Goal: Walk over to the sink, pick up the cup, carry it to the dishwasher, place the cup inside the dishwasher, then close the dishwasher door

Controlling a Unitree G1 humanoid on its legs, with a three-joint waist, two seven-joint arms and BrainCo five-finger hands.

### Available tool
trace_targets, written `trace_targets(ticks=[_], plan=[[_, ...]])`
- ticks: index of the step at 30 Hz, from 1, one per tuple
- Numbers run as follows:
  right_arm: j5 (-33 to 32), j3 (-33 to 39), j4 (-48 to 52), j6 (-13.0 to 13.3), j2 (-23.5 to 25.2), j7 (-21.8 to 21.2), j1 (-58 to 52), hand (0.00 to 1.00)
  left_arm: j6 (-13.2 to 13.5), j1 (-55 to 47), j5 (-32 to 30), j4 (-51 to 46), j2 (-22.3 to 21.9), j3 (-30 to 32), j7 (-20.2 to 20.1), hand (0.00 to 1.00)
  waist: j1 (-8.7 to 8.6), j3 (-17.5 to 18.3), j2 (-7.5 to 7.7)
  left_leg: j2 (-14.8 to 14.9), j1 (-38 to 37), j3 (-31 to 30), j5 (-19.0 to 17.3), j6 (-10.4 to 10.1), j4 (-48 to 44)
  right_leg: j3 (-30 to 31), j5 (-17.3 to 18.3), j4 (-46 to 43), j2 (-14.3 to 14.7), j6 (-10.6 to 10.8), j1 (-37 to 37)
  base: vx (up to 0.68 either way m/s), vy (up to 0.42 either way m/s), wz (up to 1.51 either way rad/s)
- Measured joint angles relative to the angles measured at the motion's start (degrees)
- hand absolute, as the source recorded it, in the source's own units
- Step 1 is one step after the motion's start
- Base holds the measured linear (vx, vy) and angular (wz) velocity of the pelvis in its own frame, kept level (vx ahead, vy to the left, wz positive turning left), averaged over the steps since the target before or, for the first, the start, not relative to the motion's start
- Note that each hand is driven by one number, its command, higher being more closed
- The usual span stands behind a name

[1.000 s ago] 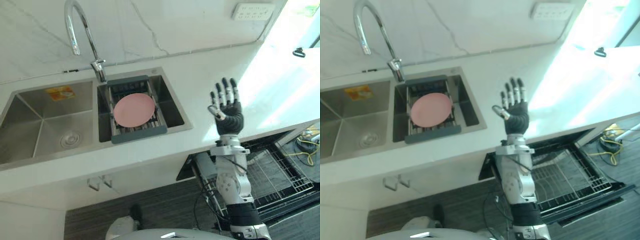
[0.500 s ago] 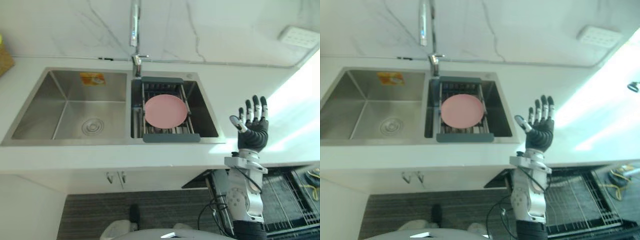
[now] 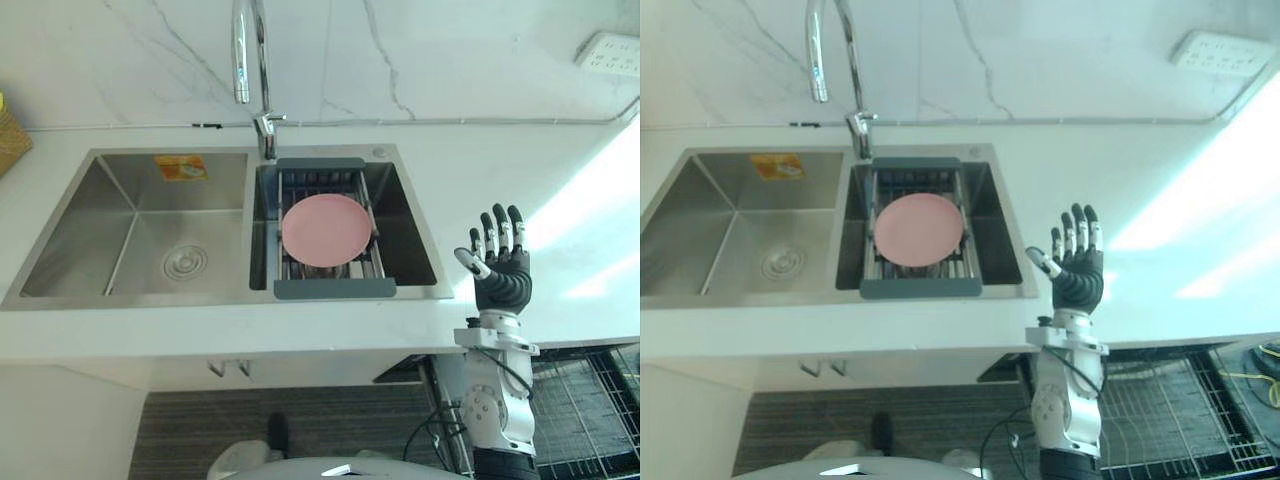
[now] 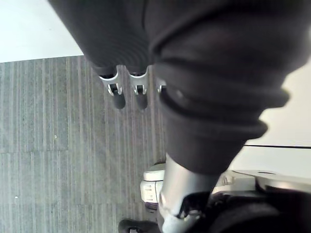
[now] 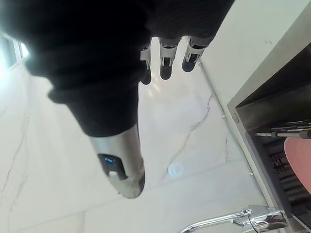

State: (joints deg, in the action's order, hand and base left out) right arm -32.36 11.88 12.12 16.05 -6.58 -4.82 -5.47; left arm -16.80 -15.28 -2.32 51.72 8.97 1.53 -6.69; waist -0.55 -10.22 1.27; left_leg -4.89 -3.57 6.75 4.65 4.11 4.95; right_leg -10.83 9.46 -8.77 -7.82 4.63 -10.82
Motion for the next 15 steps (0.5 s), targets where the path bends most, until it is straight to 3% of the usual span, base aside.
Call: trace_targets(ticks=[7, 9, 12, 15], plan=[[-2.25, -2.83, 0.00, -0.15, -0.14, 0.00, -0.03, 0.00, -0.65, -0.16, 5.60, -0.51, -0.32, 0.67, 1.60, 0.00, 0.60, -0.01, -0.45, 0.99, 1.51, 0.39, 1.08, -0.56, -0.04, -0.83, -0.03, -0.30, 0.08, 0.03, 1.11, -0.05, -0.064, -0.02], [-3.97, -3.79, 0.00, -0.30, -0.20, 0.05, 0.40, 0.00, 1.16, -0.25, 5.68, -1.73, -0.80, 1.31, 4.71, 0.00, 1.84, 0.01, -0.29, 1.57, 1.84, 2.56, 0.82, -0.24, -0.03, -1.98, -0.27, 1.93, 0.25, 0.36, 0.62, -0.11, -0.080, -0.19], [-5.89, -4.09, 0.00, -0.66, -0.81, 1.78, 1.35, 0.00, 1.51, -0.66, 9.54, -2.64, -2.09, 3.54, 9.62, 0.00, 1.39, -0.24, -0.94, 3.01, 3.31, 6.90, 0.88, -0.47, -0.03, -4.71, -1.64, 4.29, 0.55, 0.72, 1.02, -0.10, -0.053, 0.23], [-6.08, -4.68, -0.06, -1.25, -0.82, 3.70, 1.42, 0.00, 1.49, -1.57, 11.30, -4.24, -3.05, 5.08, 11.34, 0.00, 1.71, -0.48, -1.11, 4.00, 3.40, 9.08, 2.61, -1.19, -0.03, -5.82, -1.59, 4.32, 0.88, 0.54, 0.90, -0.06, -0.005, 0.25]])
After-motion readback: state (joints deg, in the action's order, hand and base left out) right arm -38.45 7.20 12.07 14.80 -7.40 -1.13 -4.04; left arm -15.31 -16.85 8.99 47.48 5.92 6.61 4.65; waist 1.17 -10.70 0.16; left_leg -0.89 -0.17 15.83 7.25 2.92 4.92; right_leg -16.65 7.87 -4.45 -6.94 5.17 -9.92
